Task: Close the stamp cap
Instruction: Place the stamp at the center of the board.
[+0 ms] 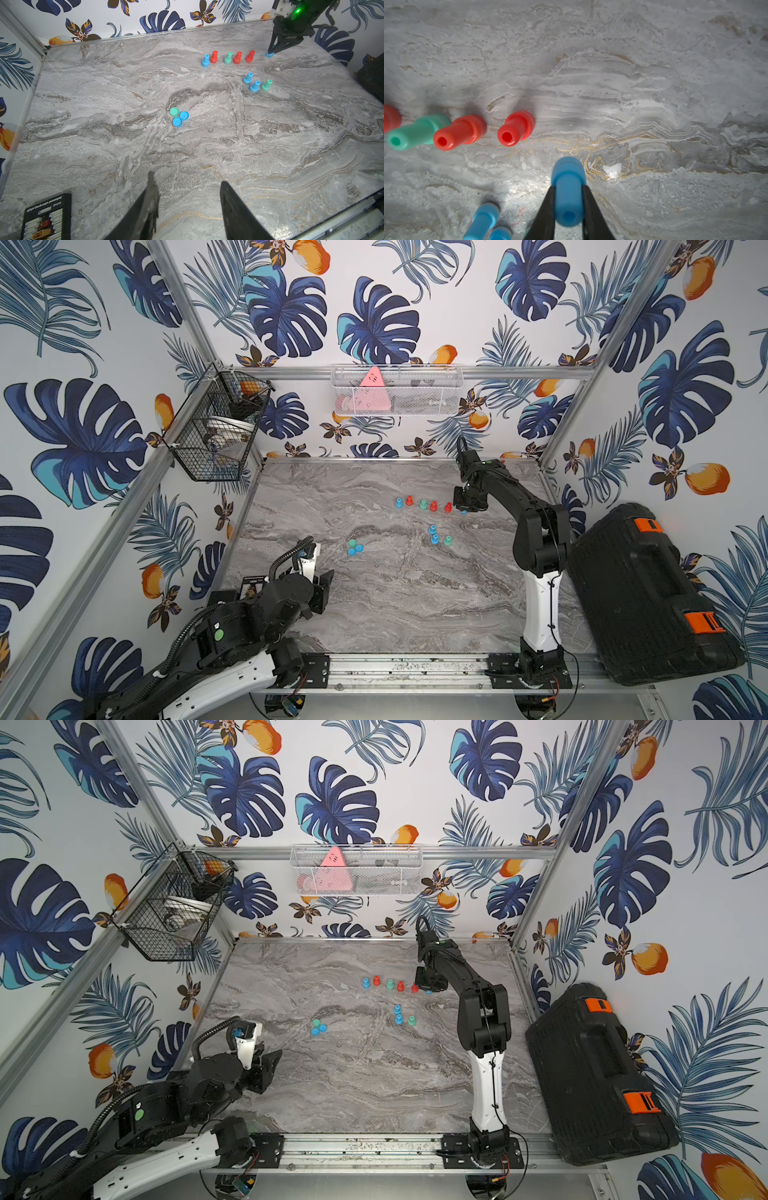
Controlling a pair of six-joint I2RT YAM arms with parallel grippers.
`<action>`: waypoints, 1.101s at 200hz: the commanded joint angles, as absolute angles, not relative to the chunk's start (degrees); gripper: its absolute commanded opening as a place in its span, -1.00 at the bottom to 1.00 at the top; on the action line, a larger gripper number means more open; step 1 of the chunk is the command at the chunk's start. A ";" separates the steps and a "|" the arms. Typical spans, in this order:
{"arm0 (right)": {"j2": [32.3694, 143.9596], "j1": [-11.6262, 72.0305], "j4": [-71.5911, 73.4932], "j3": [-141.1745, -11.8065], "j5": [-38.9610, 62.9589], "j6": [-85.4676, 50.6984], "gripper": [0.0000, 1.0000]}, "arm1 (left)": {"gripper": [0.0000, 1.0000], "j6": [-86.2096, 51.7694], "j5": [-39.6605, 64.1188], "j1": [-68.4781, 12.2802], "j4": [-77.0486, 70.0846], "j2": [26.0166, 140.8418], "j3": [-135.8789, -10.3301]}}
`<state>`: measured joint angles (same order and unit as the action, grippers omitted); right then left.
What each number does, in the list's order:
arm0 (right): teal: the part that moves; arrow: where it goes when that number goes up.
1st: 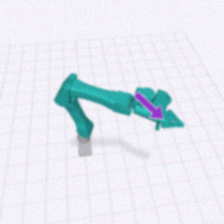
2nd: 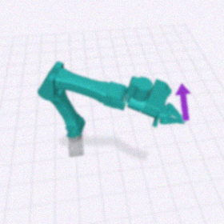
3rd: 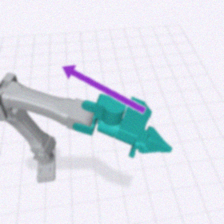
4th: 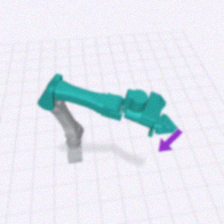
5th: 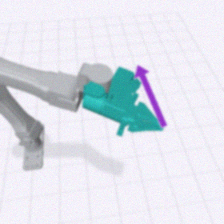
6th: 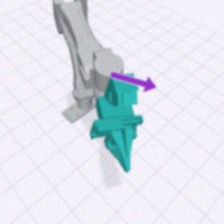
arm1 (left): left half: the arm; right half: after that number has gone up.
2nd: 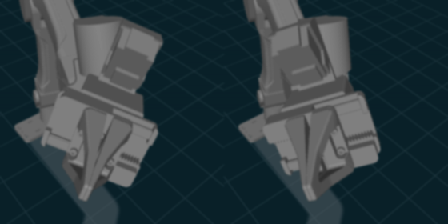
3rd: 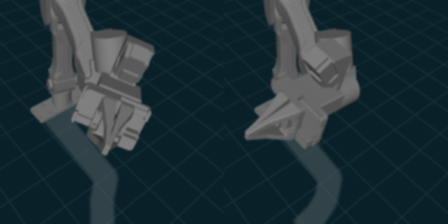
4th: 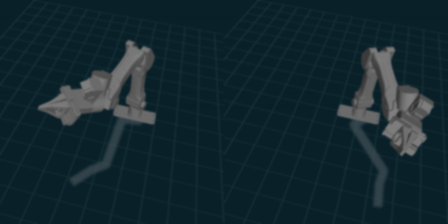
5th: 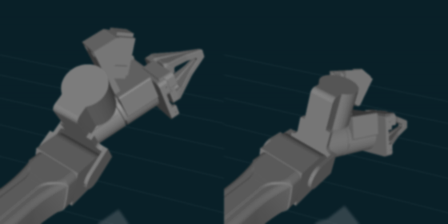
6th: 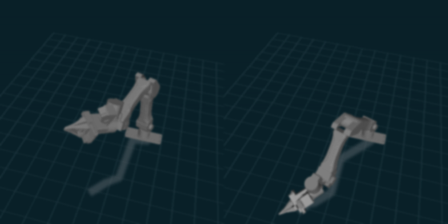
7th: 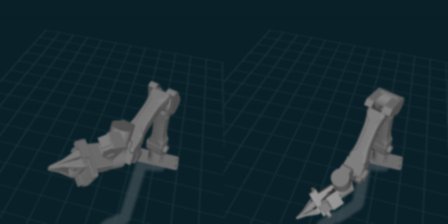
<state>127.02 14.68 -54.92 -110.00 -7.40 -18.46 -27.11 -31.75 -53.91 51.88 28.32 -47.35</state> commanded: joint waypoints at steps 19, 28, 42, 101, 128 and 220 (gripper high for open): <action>129.67 14.34 -54.46 -112.03 -7.46 -18.46 -0.56 | 0.04 -26.90 -32.57 -53.88 51.51 28.39 -47.37; 130.31 14.25 -54.58 -112.59 -7.47 -18.46 -0.56 | 0.04 -26.90 -32.56 -53.88 51.51 28.49 -47.37; 131.17 14.25 -54.75 -113.34 -7.43 -18.54 -0.56 | 0.04 -26.90 -32.63 -53.88 51.50 28.50 -47.33; 134.28 14.21 -55.34 -116.29 -7.45 -18.59 -0.56 | 0.04 -26.87 -32.77 -53.88 51.59 28.45 -47.46; 136.08 14.11 -56.34 -118.77 -7.73 -18.62 -0.56 | 0.04 -26.90 -32.85 -53.87 51.59 28.38 -47.47; 137.90 13.80 -57.35 -121.15 -7.72 -18.46 -0.56 | 0.04 -26.89 -33.05 -53.88 51.62 28.13 -47.52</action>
<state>137.78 13.78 -56.18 -121.49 -7.44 -18.57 -27.11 -32.14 -53.91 51.88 28.25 -47.35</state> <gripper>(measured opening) 0.222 0.522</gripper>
